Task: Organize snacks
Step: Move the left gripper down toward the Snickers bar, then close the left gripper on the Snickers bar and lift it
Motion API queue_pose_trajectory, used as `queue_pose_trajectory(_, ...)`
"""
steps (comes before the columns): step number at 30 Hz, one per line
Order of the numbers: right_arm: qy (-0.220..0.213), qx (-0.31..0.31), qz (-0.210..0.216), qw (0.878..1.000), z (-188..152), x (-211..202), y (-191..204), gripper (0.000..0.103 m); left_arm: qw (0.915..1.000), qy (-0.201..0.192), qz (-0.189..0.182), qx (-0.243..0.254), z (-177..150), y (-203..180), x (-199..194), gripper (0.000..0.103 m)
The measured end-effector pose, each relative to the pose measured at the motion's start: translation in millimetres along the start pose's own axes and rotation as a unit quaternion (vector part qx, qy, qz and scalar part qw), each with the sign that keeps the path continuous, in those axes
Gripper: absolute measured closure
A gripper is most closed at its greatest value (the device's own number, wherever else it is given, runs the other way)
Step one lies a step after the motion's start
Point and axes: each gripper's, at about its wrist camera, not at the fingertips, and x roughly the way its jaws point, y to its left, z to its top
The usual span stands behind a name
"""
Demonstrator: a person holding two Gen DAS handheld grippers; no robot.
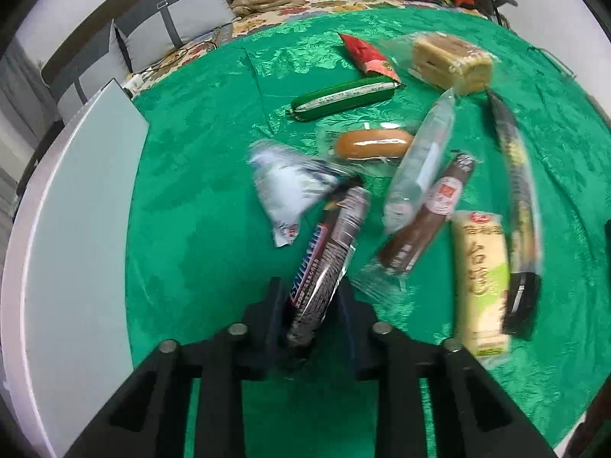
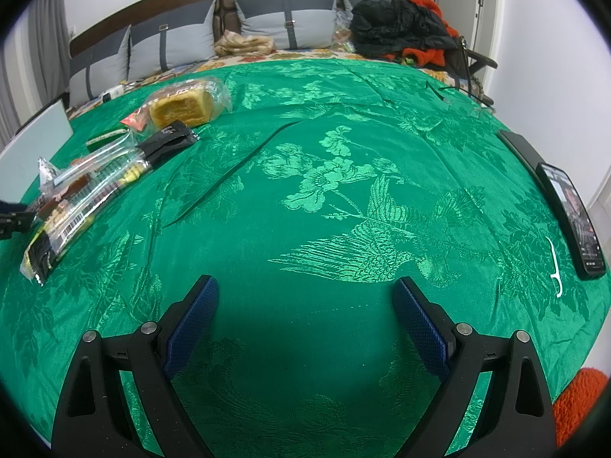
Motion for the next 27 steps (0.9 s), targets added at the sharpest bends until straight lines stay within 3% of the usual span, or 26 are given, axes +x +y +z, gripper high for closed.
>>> queue_pose_trajectory(3,0.0,0.0,0.0,1.0,0,0,0,0.008,0.9994,0.01,-0.007,-0.032,-16,-4,-10,0.083)
queue_pose_trajectory(6,0.0,0.0,-0.001,1.0,-1,0,0,0.008,0.9947,0.024,-0.038,-0.092,-51,-7,-28,0.079)
queue_pose_trajectory(7,-0.001,0.001,-0.001,1.0,0,0,0,0.008,0.9926,0.021,-0.055,-0.106,-61,-8,-33,0.076)
queue_pose_trajectory(9,-0.001,0.001,-0.001,1.0,0,-1,0,0.008,0.989,0.012,-0.08,-0.124,-76,-7,-41,0.042)
queue_pose_trajectory(10,-0.001,0.001,-0.002,1.0,0,-1,0,0.008,0.9892,0.004,-0.074,-0.126,-78,-6,-44,0.035)
queue_pose_trajectory(12,-0.001,0.001,-0.002,1.0,1,-1,0,0.008,0.9908,-0.006,-0.054,-0.124,-78,-5,-46,0.03)
queue_pose_trajectory(15,-0.002,0.0,-0.002,1.0,1,-1,0,0.008,0.9888,-0.002,-0.059,-0.137,-69,-2,-38,0.031)
queue_pose_trajectory(17,-0.002,0.0,-0.002,1.0,1,-1,0,0.008,0.9899,0.005,-0.049,-0.133,-59,-6,-28,0.032)
queue_pose_trajectory(20,-0.002,0.0,-0.002,1.0,1,-2,0,0.008,0.992,0.009,-0.033,-0.122,-55,-11,-21,0.048)
queue_pose_trajectory(22,-0.003,0.0,-0.002,1.0,2,-2,1,0.008,0.9917,0.0,-0.038,-0.123,-57,-13,-23,0.068)
queue_pose_trajectory(23,-0.003,0.0,-0.002,1.0,2,-2,1,0.008,0.9918,-0.002,-0.031,-0.124,-59,-14,-25,0.084)
queue_pose_trajectory(27,-0.004,0.0,-0.001,1.0,2,-2,1,0.008,0.9871,-0.006,-0.043,-0.154,-71,-5,-29,0.086)
